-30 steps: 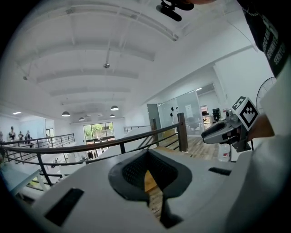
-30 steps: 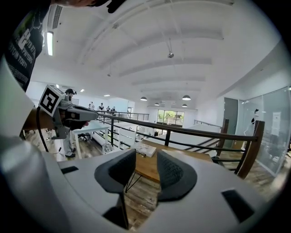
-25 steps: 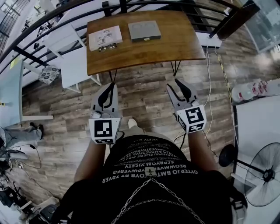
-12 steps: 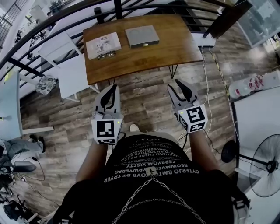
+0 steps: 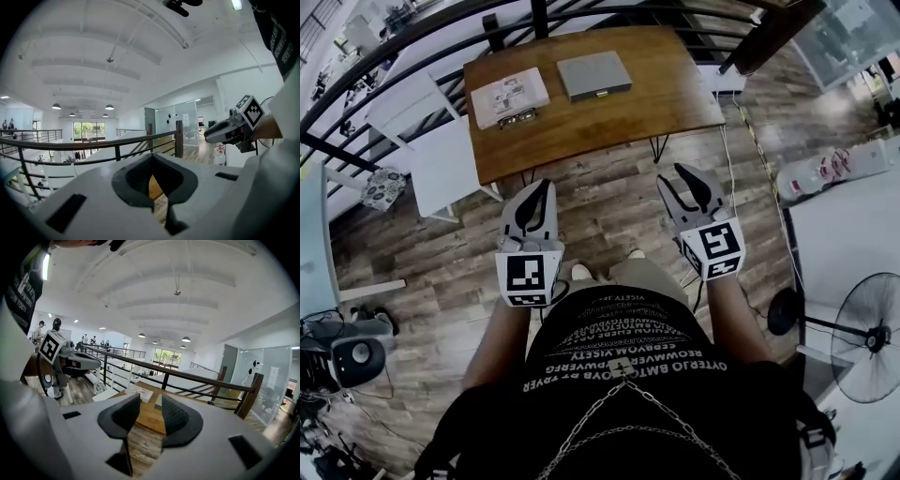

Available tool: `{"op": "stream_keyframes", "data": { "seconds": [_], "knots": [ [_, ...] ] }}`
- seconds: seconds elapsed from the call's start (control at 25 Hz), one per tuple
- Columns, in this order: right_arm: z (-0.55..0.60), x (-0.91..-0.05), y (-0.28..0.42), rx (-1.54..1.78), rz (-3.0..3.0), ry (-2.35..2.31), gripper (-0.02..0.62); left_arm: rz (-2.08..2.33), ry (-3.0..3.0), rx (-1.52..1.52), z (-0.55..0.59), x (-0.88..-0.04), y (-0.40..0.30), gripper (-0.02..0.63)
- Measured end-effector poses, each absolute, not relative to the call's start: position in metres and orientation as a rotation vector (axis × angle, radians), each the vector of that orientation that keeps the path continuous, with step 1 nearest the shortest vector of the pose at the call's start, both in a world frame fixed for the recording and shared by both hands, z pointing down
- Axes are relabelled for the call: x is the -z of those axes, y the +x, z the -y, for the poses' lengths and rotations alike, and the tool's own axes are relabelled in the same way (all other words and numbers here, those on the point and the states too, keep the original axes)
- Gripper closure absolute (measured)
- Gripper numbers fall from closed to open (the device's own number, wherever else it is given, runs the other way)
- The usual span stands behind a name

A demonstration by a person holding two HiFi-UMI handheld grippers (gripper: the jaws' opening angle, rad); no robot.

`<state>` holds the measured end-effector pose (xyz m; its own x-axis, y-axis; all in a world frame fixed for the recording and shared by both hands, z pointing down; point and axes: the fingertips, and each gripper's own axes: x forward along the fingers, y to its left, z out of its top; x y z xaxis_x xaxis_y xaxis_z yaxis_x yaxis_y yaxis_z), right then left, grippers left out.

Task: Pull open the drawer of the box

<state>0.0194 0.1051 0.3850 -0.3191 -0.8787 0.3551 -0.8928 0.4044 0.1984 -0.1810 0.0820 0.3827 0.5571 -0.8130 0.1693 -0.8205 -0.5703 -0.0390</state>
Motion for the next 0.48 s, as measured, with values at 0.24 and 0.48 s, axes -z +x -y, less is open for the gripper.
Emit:
{"op": "stream_keyframes", "data": {
  "seconds": [0.24,0.48],
  "knots": [
    [-0.097,-0.395,0.025,-0.092,2.277,1.516,0.454,1.431,2.736,-0.297,-0.082,-0.390,-0.177,0.600],
    [-0.074,-0.415,0.030,-0.155,2.301,1.478,0.453,1.467,2.696,-0.355,-0.062,-0.399,-0.177,0.600]
  ]
}}
